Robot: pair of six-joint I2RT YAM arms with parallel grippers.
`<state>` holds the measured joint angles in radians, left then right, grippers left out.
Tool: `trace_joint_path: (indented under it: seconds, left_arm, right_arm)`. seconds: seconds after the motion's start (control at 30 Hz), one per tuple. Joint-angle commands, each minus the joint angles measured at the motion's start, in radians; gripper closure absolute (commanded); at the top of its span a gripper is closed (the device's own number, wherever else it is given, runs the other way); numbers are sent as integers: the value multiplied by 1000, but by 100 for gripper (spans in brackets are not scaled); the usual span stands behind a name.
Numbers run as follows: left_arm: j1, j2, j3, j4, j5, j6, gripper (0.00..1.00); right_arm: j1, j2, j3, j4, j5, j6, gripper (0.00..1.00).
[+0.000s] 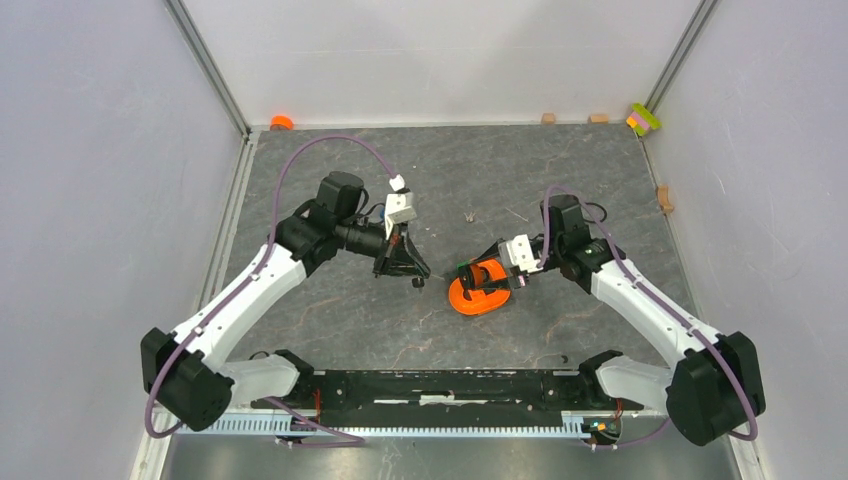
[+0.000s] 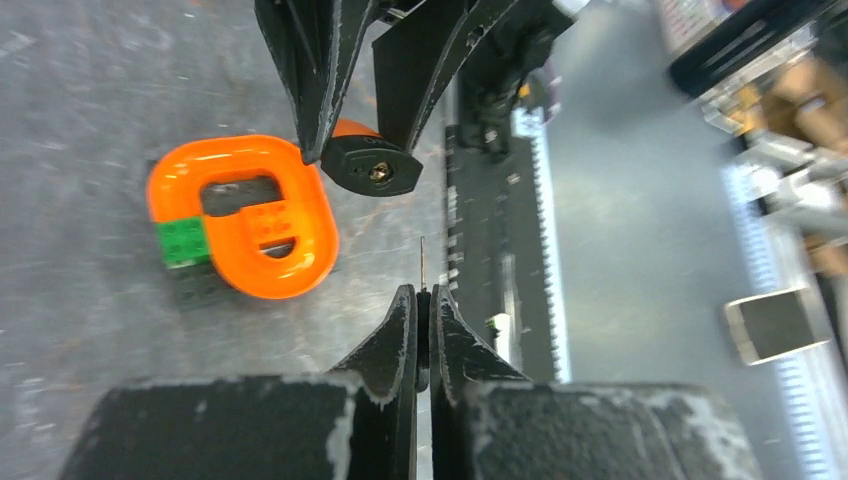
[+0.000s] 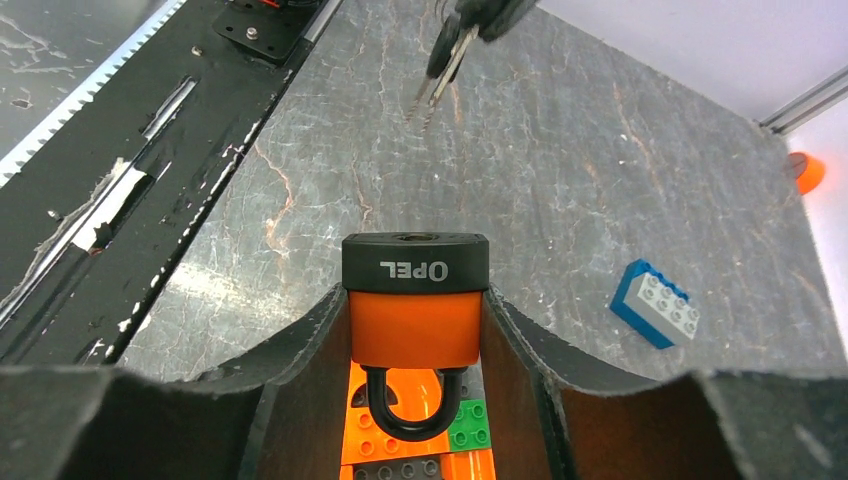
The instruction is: Unlock with the key
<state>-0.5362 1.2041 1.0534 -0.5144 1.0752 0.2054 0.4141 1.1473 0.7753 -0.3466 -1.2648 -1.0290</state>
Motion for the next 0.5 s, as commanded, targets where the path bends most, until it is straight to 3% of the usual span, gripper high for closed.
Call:
trace_joint_path:
  seconds: [0.0, 0.2, 0.47]
  left_arm:
    - [-61, -65, 94, -107, -198, 318, 98]
    - [-120, -82, 116, -122, -291, 554, 98]
    - [-200, -60, 130, -246, -368, 1008, 98]
  right_arm:
    - [-4, 16, -19, 148, -54, 88, 100]
    - [-5, 41, -66, 313, -28, 253, 100]
    - [-4, 62, -121, 479, -32, 386, 100]
